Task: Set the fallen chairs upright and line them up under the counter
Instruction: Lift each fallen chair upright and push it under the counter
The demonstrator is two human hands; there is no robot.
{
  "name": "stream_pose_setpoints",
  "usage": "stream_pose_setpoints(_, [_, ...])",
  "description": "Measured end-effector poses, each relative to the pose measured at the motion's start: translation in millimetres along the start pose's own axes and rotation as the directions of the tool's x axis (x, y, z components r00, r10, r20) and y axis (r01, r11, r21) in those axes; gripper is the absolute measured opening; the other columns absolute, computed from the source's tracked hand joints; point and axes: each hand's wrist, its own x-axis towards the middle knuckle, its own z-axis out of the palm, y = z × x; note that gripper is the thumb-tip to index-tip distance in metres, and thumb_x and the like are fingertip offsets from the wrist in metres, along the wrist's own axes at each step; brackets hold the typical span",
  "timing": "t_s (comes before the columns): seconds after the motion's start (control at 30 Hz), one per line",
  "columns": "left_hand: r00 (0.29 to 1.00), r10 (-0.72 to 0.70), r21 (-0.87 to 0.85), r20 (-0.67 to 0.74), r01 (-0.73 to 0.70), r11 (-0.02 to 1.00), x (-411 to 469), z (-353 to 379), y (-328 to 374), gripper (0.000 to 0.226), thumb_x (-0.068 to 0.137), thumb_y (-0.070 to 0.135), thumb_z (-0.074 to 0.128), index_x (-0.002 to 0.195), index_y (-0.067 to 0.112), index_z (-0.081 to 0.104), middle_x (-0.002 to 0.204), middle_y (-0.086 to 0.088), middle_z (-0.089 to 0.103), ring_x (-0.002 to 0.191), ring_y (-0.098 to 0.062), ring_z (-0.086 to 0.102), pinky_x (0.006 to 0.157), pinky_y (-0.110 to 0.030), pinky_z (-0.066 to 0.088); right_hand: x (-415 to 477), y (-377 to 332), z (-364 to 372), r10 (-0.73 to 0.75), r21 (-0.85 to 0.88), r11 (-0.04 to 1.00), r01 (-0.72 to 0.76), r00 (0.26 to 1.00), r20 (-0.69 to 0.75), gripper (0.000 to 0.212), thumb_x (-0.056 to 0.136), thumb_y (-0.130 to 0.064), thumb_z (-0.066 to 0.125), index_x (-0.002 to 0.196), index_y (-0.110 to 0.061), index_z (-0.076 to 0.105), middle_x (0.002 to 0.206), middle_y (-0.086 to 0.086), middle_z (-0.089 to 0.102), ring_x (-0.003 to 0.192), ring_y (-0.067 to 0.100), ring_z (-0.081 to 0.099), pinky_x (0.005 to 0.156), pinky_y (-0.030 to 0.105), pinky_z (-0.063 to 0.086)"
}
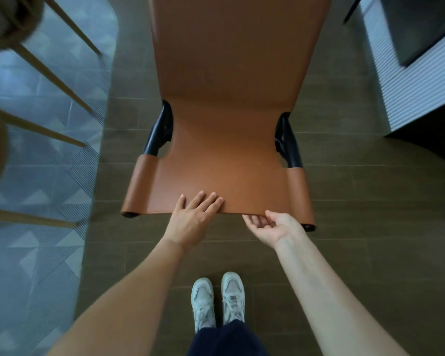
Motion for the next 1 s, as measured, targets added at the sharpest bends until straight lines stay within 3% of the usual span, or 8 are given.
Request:
stream_pose_setpoints(0.1, [0.996, -0.036, 0.015, -0.080, 0.037, 0.999, 22, -49, -1, 0.069, 0.094, 0.006, 0.034, 0.154, 0.031, 0.012, 0.162, 0.010, 0.013, 0.149, -0.014, 0.013, 0.115, -0.043, 0.016, -28, -24, 37, -0.039, -0.037, 0.998, 0.042, 0.997, 0.060, 0.014, 0.102, 0.000, 0.041, 0.092, 0.002, 0.051, 0.102, 0.016, 0.059, 0.118, 0.031, 0.056, 0.091, 0.057, 0.046])
stream_pose_setpoints(0.17, [0.988, -0.085, -0.005, -0.129, 0.085, 0.996, 38, -81, -1, 0.066, 0.094, 0.006, 0.035, 0.153, 0.032, 0.018, 0.161, 0.010, 0.019, 0.148, -0.012, 0.018, 0.116, -0.039, 0.019, -44, -40, 63, -0.086, -0.040, 0.995, 0.090, 0.992, 0.091, 0.012, 0.101, 0.004, 0.039, 0.103, 0.006, 0.051, 0.107, 0.018, 0.056, 0.122, 0.036, 0.054, 0.095, 0.059, 0.045])
stream_pose_setpoints(0.3, [0.965, -0.181, -0.097, -0.192, 0.165, 0.982, 67, -135, -7, 0.067, 0.092, 0.001, 0.038, 0.151, 0.032, 0.028, 0.158, 0.012, 0.026, 0.146, -0.009, 0.022, 0.117, -0.035, 0.016, -67, -63, 109, -0.191, -0.060, 0.978, 0.201, 0.971, 0.144, 0.041, 0.099, 0.010, 0.040, 0.139, 0.000, 0.040, 0.095, 0.016, 0.051, 0.125, 0.041, 0.051, 0.099, 0.061, 0.045])
stream_pose_setpoints(0.57, [0.964, -0.185, -0.127, -0.189, 0.163, 0.978, 116, -208, -23, 0.072, 0.091, -0.007, 0.036, 0.149, 0.034, 0.030, 0.158, 0.010, 0.028, 0.147, -0.009, 0.019, 0.118, -0.036, 0.004, -93, -99, 186, -0.288, -0.118, 0.944, 0.307, 0.945, 0.155, 0.049, 0.095, 0.014, 0.043, 0.142, -0.002, 0.039, 0.113, 0.017, 0.050, 0.126, 0.037, 0.051, 0.091, 0.060, 0.050])
stream_pose_setpoints(0.77, [0.957, -0.201, -0.130, -0.211, 0.176, 0.976, 168, -265, -29, 0.067, 0.091, -0.006, 0.039, 0.146, 0.033, 0.039, 0.155, 0.008, 0.036, 0.146, -0.012, 0.024, 0.119, -0.041, 0.002, -108, -135, 243, -0.385, -0.220, 0.882, 0.417, 0.906, 0.176, 0.050, 0.092, 0.019, 0.047, 0.137, -0.002, 0.044, 0.105, 0.019, 0.050, 0.105, 0.029, 0.059, 0.075, 0.055, 0.058])
stream_pose_setpoints(0.83, [0.959, -0.180, -0.103, -0.217, 0.161, 0.982, 189, -286, -36, 0.068, 0.091, -0.005, 0.041, 0.146, 0.034, 0.037, 0.155, 0.008, 0.035, 0.146, -0.012, 0.023, 0.119, -0.043, 0.001, -113, -150, 268, -0.409, -0.276, 0.851, 0.447, 0.894, 0.185, 0.050, 0.091, 0.018, 0.048, 0.137, -0.001, 0.045, 0.105, 0.018, 0.050, 0.087, 0.027, 0.059, 0.063, 0.049, 0.060])
stream_pose_setpoints(1.0, [0.970, -0.118, -0.070, -0.211, 0.105, 0.992, 230, -325, -54, 0.070, 0.090, -0.004, 0.041, 0.148, 0.033, 0.033, 0.156, 0.008, 0.032, 0.147, -0.011, 0.021, 0.119, -0.047, -0.002, -112, -172, 328, -0.532, -0.350, 0.762, 0.546, 0.834, 0.143, 0.063, 0.091, 0.019, 0.048, 0.148, -0.005, 0.036, 0.130, 0.018, 0.048, 0.075, 0.024, 0.057, 0.044, 0.037, 0.058])
